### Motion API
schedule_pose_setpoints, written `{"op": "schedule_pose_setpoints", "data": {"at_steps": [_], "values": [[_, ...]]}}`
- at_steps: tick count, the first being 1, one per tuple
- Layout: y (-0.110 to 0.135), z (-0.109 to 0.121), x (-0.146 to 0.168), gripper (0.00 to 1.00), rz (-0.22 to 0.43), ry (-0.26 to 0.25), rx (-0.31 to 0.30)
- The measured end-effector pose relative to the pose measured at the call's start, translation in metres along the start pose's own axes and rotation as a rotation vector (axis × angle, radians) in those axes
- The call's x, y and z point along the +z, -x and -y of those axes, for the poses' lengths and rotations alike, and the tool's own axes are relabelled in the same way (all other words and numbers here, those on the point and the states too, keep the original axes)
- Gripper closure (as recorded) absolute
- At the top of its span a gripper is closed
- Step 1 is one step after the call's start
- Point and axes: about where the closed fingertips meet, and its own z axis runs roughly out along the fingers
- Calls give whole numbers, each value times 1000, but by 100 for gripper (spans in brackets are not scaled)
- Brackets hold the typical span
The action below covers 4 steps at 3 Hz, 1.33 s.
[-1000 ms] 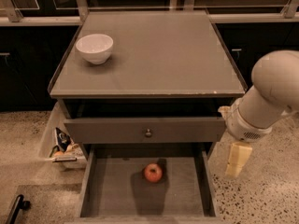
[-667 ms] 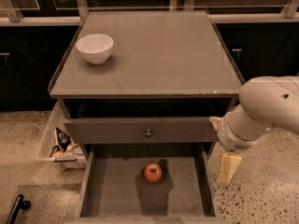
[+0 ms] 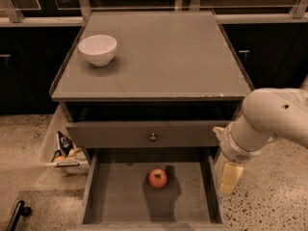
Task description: Pick apple from middle drawer and place on counter
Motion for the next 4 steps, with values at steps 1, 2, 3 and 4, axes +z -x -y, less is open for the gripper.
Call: {"op": "schedule_pose_setpoints", "data": {"at_steps": [1, 2, 3, 4], "values": [[3, -10, 54, 0, 38, 36, 23], [9, -13, 101, 0, 78, 33, 12], [15, -10, 137, 0, 108, 22, -17], [19, -4, 164, 0, 146, 5, -37]]}}
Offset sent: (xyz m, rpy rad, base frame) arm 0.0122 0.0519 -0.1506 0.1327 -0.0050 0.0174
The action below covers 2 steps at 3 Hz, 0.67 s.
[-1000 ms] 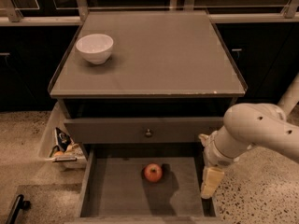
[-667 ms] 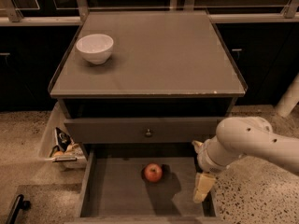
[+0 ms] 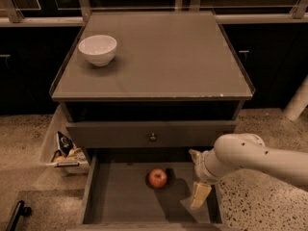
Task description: Pick apple from middle drawer and place on counter
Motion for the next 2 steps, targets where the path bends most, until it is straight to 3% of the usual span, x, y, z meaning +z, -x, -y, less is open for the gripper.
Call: {"op": "schedule_pose_setpoints", "data": {"at_steps": [1, 2], "values": [[-9, -2, 35, 0, 38, 15, 17], [-9, -2, 35, 0, 38, 15, 17]]}}
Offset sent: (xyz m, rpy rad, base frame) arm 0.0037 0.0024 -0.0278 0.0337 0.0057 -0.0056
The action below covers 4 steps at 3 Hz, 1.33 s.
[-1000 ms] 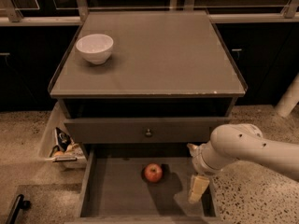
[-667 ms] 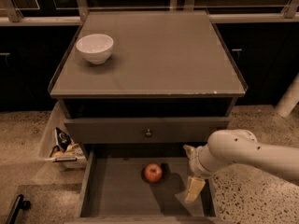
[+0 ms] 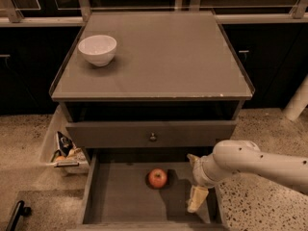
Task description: Pick apple from middle drawer and place on counter
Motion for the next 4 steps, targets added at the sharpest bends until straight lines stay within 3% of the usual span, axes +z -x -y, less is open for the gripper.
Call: {"op": "schedule_pose_setpoints", "data": {"at_steps": [1, 3, 4], "values": [[5, 1, 18, 0, 53, -20, 2], [30, 20, 59, 0, 231, -103, 13], [37, 27, 75, 0, 270, -113, 22]]}}
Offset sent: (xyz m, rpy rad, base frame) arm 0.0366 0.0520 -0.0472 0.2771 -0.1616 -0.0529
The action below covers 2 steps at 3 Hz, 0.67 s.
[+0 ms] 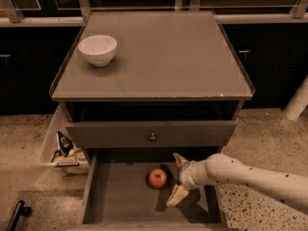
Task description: Pick apple from middle drawer and place on counter
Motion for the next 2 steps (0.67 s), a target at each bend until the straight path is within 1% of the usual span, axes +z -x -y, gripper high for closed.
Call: {"op": "schedule_pose_setpoints", "data": {"at_steps": [1, 2], "values": [[-1, 3, 23, 0, 24, 8, -7], [-2, 7, 47, 0, 42, 35, -18]]}}
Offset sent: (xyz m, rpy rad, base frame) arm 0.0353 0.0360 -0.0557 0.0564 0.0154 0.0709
